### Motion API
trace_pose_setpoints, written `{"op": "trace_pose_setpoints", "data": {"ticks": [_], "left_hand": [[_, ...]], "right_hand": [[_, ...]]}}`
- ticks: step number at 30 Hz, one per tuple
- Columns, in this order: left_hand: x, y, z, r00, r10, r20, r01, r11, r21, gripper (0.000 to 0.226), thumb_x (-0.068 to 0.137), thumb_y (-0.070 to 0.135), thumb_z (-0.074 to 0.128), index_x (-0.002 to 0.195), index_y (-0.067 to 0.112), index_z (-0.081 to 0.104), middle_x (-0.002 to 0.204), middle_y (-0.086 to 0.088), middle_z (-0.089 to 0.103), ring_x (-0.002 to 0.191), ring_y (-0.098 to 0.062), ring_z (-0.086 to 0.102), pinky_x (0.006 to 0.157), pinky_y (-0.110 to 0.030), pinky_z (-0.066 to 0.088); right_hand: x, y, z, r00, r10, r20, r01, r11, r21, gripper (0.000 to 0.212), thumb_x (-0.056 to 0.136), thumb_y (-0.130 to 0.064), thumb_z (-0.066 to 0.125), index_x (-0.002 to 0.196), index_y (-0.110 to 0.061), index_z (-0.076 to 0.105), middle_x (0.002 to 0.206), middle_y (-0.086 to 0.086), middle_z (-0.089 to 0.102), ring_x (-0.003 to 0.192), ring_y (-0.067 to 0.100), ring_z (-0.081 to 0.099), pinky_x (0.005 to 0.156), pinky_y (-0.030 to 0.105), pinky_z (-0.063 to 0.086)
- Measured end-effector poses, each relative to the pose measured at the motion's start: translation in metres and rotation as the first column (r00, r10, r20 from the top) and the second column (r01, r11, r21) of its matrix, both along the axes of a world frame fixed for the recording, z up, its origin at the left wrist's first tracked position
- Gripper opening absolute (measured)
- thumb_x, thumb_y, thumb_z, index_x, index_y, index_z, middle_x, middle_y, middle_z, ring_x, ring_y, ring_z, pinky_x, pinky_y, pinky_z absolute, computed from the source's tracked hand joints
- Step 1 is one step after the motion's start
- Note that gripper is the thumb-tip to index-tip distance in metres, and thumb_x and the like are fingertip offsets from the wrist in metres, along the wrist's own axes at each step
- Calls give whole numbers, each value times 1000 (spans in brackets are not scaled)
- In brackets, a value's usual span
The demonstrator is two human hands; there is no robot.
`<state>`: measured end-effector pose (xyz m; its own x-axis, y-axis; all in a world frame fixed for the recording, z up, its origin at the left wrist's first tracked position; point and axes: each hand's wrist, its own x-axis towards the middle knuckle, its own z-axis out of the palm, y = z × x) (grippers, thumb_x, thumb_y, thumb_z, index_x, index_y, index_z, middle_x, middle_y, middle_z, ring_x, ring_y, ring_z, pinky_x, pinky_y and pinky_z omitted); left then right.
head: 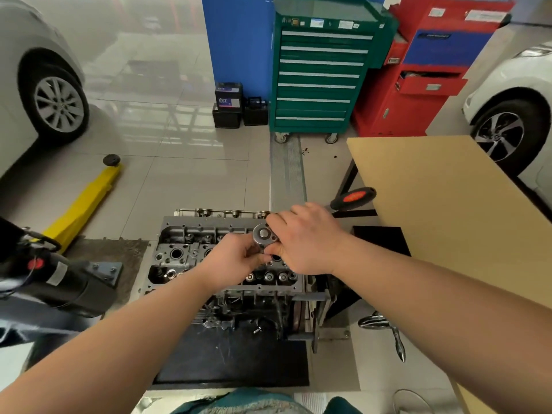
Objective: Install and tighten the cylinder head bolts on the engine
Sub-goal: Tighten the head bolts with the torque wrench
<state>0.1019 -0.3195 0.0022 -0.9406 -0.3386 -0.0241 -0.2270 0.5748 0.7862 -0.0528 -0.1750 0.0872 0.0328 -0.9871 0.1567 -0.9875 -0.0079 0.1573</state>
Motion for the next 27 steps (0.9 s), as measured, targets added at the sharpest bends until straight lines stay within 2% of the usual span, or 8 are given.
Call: {"op": "trace_pose_setpoints", "data": {"ticks": [5, 8, 13, 16, 18, 22, 25, 27], "left_hand": [[2, 16, -9, 995, 73, 72, -73, 997, 5, 29, 102, 19, 66, 93, 43, 54, 83, 21, 63, 73, 6, 60, 65, -8, 42], [0, 22, -11, 985, 101, 140, -98, 995, -33, 33, 102, 11, 60, 109, 42, 51, 95, 27, 62, 85, 6, 61, 69, -9, 41], [5, 14, 3, 984, 129, 125, -122, 991, -60, 39, 102, 13, 63, 102, 51, 52, 95, 28, 68, 90, 14, 64, 71, -6, 43], [16, -4, 22, 989, 97, 116, -89, 993, -77, 37, 102, 15, 65, 113, 48, 52, 95, 34, 70, 92, 16, 64, 73, -4, 45], [26, -19, 31, 989, 77, 130, -65, 993, -100, 33, 101, 17, 66, 114, 45, 54, 99, 24, 71, 91, 8, 66, 76, -11, 46], [46, -39, 30, 989, 56, 135, -41, 993, -113, 21, 103, 21, 65, 120, 34, 61, 107, 16, 74, 97, 2, 68, 86, -18, 50], [56, -46, 20, 988, 53, 146, -37, 993, -113, 19, 104, 24, 65, 122, 26, 62, 108, 8, 75, 100, -10, 71, 89, -29, 56], [61, -49, 14, 989, 50, 142, -38, 996, -86, 16, 104, 24, 65, 116, 34, 60, 107, 14, 74, 98, 1, 68, 83, -18, 52]], "right_hand": [[0, -4, 9, 994, -80, 81, 70, 990, 119, 61, 94, -69, 26, 116, -21, 55, 105, 0, 67, 94, 25, 60, 84, 43, 48], [-9, -7, 15, 977, -69, 202, 35, 985, 167, 52, 97, -68, 37, 118, -25, 55, 102, -7, 60, 96, 21, 57, 88, 42, 46], [-13, -13, 31, 958, -38, 286, 1, 992, 127, 46, 97, -67, 46, 114, -26, 59, 96, -10, 58, 91, 18, 55, 80, 38, 45], [-12, -23, 41, 944, -26, 330, -2, 997, 84, 43, 96, -67, 48, 111, -28, 58, 88, -15, 51, 85, 16, 52, 73, 36, 39], [-6, -30, 44, 926, -34, 376, 4, 997, 80, 46, 95, -67, 49, 114, -27, 60, 84, -19, 48, 84, 16, 53, 69, 35, 37], [12, -46, 39, 915, -48, 401, -2, 992, 123, 50, 96, -65, 52, 122, -24, 60, 99, -8, 63, 90, 18, 57, 73, 37, 45], [23, -55, 32, 914, -49, 403, -15, 988, 154, 47, 97, -64, 51, 120, -24, 59, 98, -9, 62, 88, 16, 57, 73, 37, 47], [27, -60, 28, 916, -54, 398, -22, 983, 183, 48, 97, -65, 51, 121, -24, 59, 99, -8, 62, 89, 17, 58, 75, 38, 48]]}}
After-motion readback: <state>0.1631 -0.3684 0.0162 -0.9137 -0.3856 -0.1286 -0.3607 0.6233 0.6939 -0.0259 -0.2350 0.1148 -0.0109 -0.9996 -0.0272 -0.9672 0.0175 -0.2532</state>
